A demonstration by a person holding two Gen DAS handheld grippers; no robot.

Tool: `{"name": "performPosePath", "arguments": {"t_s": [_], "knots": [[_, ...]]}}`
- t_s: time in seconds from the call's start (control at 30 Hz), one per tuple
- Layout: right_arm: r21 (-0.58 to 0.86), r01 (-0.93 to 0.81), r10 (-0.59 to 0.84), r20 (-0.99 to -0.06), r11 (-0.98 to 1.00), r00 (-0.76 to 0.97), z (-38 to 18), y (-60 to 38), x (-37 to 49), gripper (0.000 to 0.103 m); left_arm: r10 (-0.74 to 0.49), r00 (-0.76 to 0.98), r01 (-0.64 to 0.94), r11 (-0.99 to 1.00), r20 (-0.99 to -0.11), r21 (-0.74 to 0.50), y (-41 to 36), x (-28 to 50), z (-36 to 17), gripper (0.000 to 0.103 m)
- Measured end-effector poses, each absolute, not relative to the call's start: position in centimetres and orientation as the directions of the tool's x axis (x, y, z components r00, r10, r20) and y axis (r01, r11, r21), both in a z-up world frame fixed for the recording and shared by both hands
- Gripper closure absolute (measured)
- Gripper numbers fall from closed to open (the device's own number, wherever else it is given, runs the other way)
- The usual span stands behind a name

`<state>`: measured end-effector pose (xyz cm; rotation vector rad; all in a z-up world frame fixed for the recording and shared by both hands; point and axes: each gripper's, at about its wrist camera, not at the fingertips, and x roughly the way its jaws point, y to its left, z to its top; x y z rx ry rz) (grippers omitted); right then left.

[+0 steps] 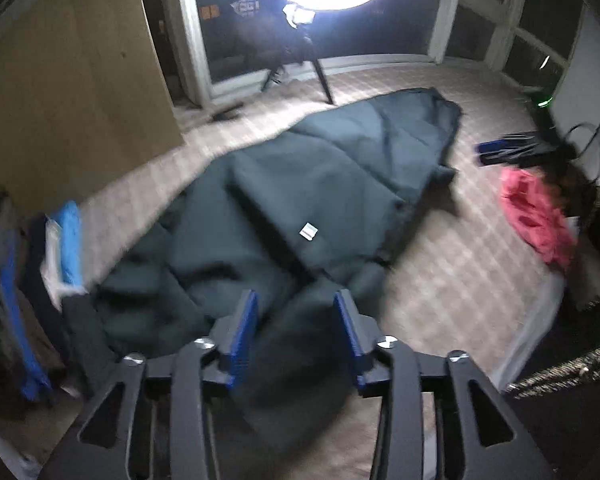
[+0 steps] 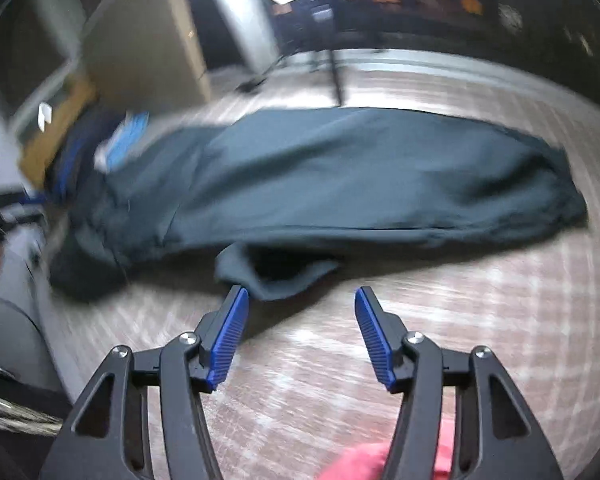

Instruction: Fold clothes

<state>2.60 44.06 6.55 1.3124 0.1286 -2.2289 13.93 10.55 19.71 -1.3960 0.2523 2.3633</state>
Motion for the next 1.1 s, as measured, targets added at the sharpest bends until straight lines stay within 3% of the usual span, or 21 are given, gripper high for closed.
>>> {"name": "performPosePath", "arguments": {"t_s": [0.3, 0.33, 0.37, 0.43, 0.67, 0.87, 0.97, 1.1], "knots": [[-0.094, 0.581, -0.216, -0.871, -0.808, -0.442, 3.1, 37.7, 2.4, 0.051, 0.227, -0.37, -0.457, -0.889, -0.901, -0.036, 13.8, 15.7, 14.1, 0.061], [-0.067, 0.57, -0.227, -0.874, -0.819, -0.429, 3.2, 38.0, 2.2, 0.077, 0.23, -0.373, -0.451, -0.891, -0.899, -0.04, 13.8, 15.8, 14.0, 0.061], [-0.041, 0.557, -0.238, -0.877, -0.829, -0.417, 3.4, 38.2, 2.1, 0.094, 0.228, -0.38, -0.446, -0.894, -0.897, -0.038, 13.7, 16.0, 14.0, 0.061], [0.014, 0.535, -0.27, -0.874, -0.845, -0.403, 4.3, 38.9, 2.3, 0.095, 0.219, -0.393, -0.436, -0.9, -0.893, -0.028, 13.3, 16.5, 14.4, 0.061], [0.206, 0.514, -0.472, -0.749, -0.833, -0.465, 16.9, 47.9, 9.2, 0.095, 0.182, -0.45, -0.353, -0.935, -0.874, -0.013, 9.4, 19.3, 16.6, 0.061], [0.426, 0.343, -0.534, -0.506, -0.837, -0.677, 26.9, 61.0, 13.3, 0.096, 0.187, -0.469, -0.321, -0.946, -0.863, -0.031, 8.1, 20.7, 17.5, 0.061], [0.406, 0.167, -0.385, -0.546, -0.899, -0.745, 26.1, 64.8, 12.3, 0.095, 0.192, -0.449, -0.346, -0.938, -0.873, -0.029, 9.1, 20.8, 16.5, 0.061], [0.301, -0.048, -0.206, -0.751, -0.952, -0.628, 19.3, 66.5, 8.0, 0.096, 0.196, -0.428, -0.363, -0.931, -0.883, -0.031, 10.2, 21.1, 15.5, 0.061]]}}
